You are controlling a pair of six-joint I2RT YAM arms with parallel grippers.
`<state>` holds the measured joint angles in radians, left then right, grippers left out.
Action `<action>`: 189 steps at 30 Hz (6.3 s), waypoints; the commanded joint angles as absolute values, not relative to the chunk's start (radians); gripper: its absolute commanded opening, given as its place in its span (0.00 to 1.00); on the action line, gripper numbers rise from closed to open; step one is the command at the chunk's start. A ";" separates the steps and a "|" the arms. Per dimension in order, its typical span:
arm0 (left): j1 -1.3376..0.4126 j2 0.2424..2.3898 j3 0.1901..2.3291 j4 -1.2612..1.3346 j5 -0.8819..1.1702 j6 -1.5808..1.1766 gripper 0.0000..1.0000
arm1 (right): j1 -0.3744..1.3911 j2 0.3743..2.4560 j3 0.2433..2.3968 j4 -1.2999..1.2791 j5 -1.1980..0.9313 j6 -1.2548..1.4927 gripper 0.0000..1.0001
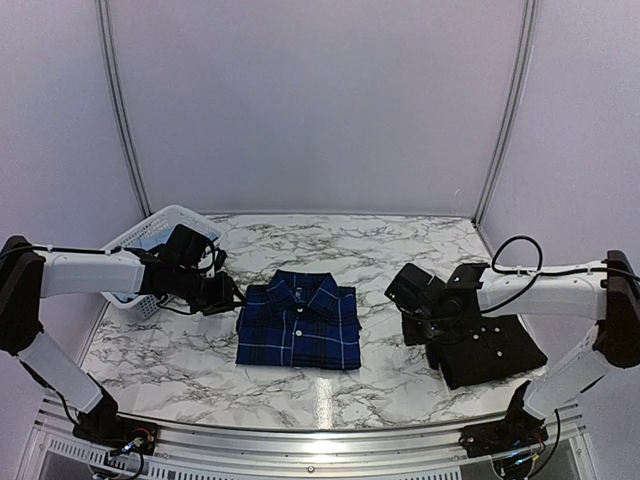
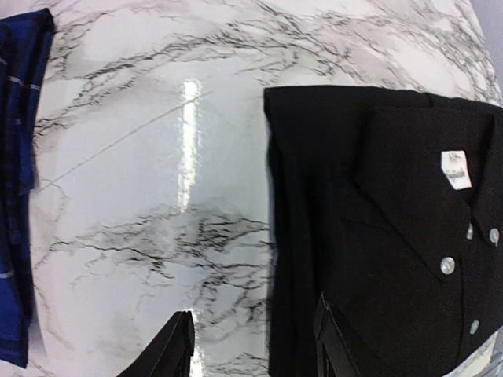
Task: Fold and stack the long sleeve shirts
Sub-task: Move the square-folded shirt to the center of the board, then pick up the square-folded shirt from the center of the board, then place the square-folded shirt on the square-folded shirt.
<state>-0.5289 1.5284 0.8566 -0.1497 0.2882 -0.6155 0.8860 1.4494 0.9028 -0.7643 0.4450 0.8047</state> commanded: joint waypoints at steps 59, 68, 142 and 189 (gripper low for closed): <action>-0.494 1.502 0.824 -0.190 0.317 -0.591 0.40 | 0.617 2.147 1.561 -0.428 0.277 0.487 0.08; -0.494 1.513 0.830 -0.190 0.304 -0.583 0.44 | 0.604 2.074 1.537 -0.383 0.194 0.451 0.39; -0.697 1.624 1.074 -0.092 0.232 -0.713 0.00 | 0.821 1.822 1.359 -0.422 0.168 0.527 0.00; -0.894 2.535 2.160 -0.120 0.134 -0.835 0.31 | 0.197 1.612 1.071 -0.400 0.296 0.262 0.48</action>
